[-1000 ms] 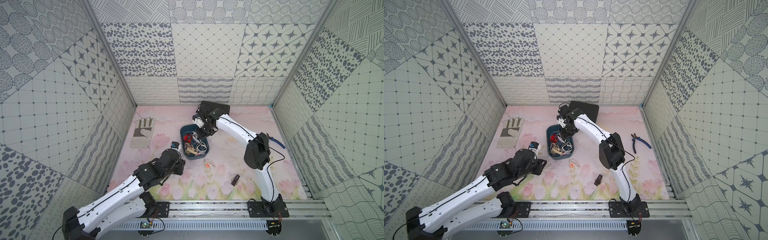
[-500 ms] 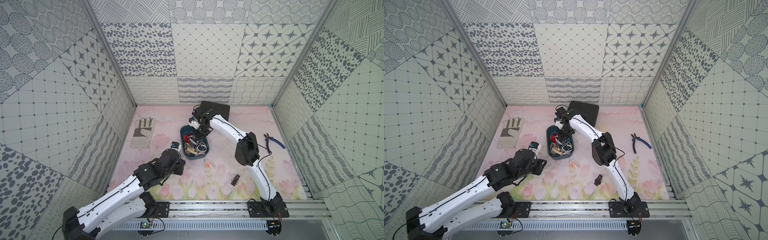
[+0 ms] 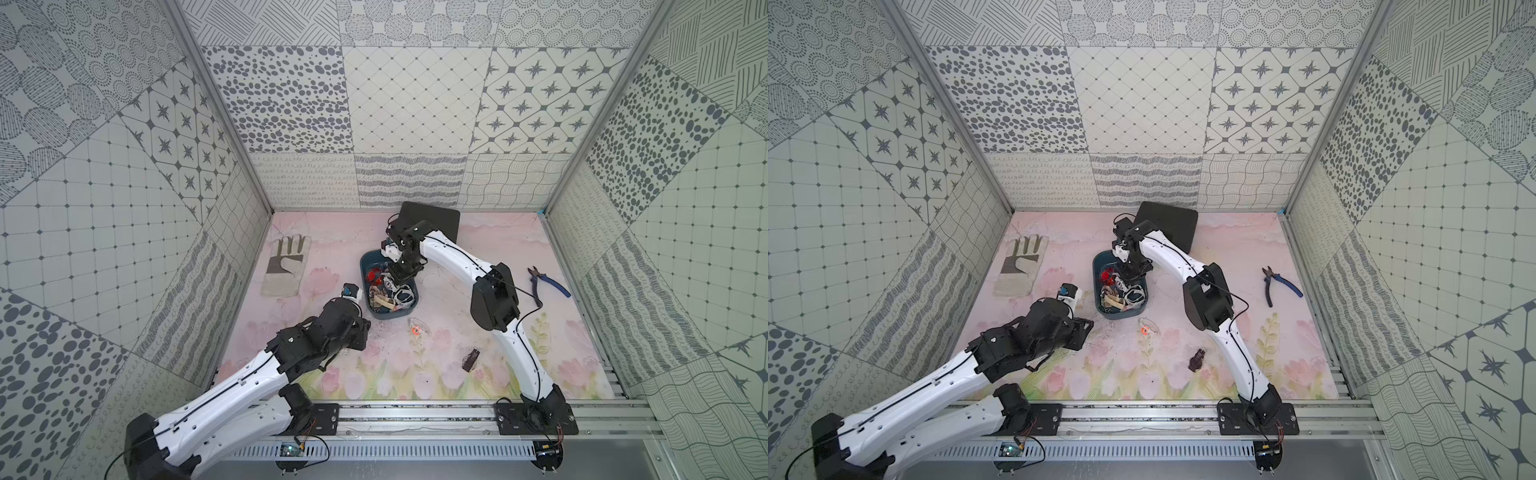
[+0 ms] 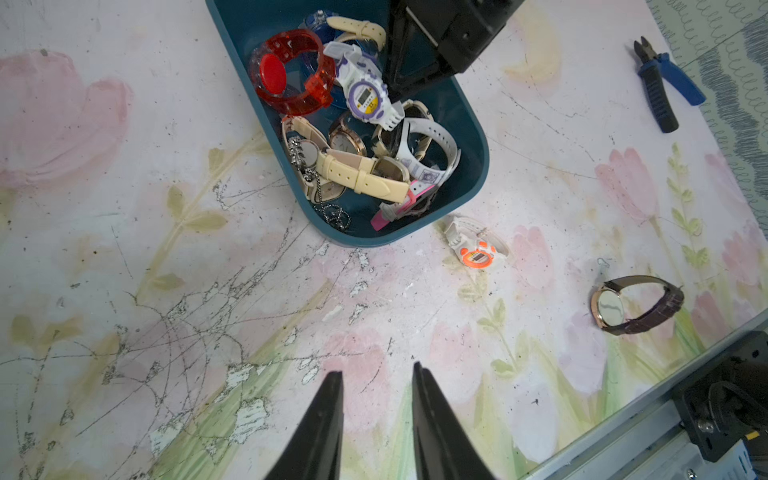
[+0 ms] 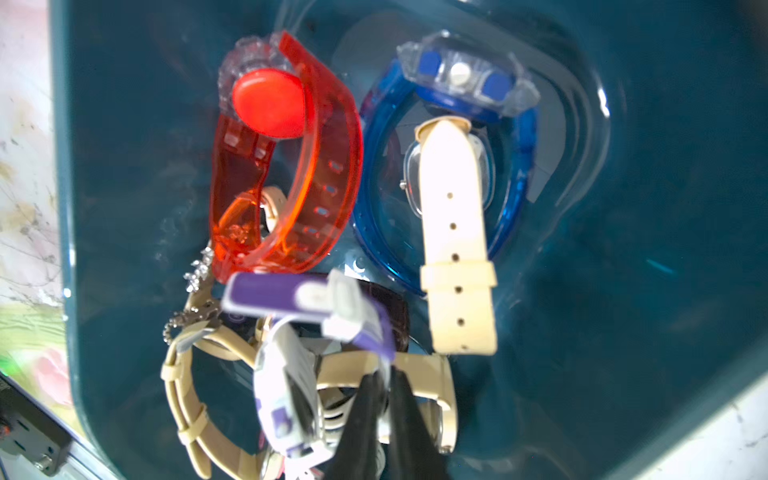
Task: Put the watch into the storage box
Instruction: Place the watch in the storage box, then pick up the watch at the center of the board.
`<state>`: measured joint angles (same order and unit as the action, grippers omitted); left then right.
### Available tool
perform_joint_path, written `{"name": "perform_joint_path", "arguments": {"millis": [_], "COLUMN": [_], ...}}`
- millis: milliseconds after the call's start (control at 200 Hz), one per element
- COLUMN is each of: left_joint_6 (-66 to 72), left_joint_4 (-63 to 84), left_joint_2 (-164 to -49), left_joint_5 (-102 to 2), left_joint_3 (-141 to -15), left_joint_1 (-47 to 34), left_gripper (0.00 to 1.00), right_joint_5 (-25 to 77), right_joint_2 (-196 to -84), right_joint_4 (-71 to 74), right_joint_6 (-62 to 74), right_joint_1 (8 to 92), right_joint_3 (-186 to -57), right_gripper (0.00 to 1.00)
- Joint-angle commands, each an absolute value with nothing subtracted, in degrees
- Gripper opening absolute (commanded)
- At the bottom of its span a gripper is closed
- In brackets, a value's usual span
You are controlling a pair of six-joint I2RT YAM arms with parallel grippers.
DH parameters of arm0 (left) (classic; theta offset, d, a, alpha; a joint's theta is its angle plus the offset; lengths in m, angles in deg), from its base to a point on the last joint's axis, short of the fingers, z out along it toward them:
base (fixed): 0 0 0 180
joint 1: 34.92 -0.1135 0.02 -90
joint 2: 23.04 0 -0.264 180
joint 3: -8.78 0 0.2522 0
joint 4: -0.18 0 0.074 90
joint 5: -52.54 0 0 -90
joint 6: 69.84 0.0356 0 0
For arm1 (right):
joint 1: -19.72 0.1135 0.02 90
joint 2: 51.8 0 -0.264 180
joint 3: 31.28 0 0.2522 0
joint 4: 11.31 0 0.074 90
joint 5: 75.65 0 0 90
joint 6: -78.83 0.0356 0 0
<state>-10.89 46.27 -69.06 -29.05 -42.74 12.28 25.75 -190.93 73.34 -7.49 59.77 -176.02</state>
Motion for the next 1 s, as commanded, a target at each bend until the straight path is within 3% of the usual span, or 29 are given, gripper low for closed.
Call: {"name": "perform_joint_path", "arguments": {"millis": [0,135,525,830,996], "left_joint_6": [-10.7,-10.7,-10.3,-10.1,-8.7], "left_joint_4": [46.0,46.0,45.5,39.9,36.6], "left_joint_2": [-68.8,-68.8,-69.4,-75.3,-84.0], "left_joint_5": [-28.1,-28.1,-28.7,-39.4,-38.0], "left_joint_3": [-43.0,-43.0,-43.2,-43.0,-46.7], "left_joint_1": [12.3,12.3,12.3,12.6,18.7], "left_gripper": [0.33,0.33,0.35,0.44,0.44], "right_joint_5": [26.8,28.1,27.4,26.0,29.8], "right_joint_2": [-188.4,-185.3,-174.3,-153.2,-143.9], "right_joint_4": [71.8,68.9,64.3,52.9,44.4], "right_joint_6": [-7.7,-7.2,-6.4,-2.1,2.7], "right_joint_1": [59.7,59.8,59.2,55.8,51.8], "right_joint_3": [-174.6,-172.5,-162.7,-134.7,-118.3], "right_gripper": [0.25,0.32,0.34,0.35,0.35]}}
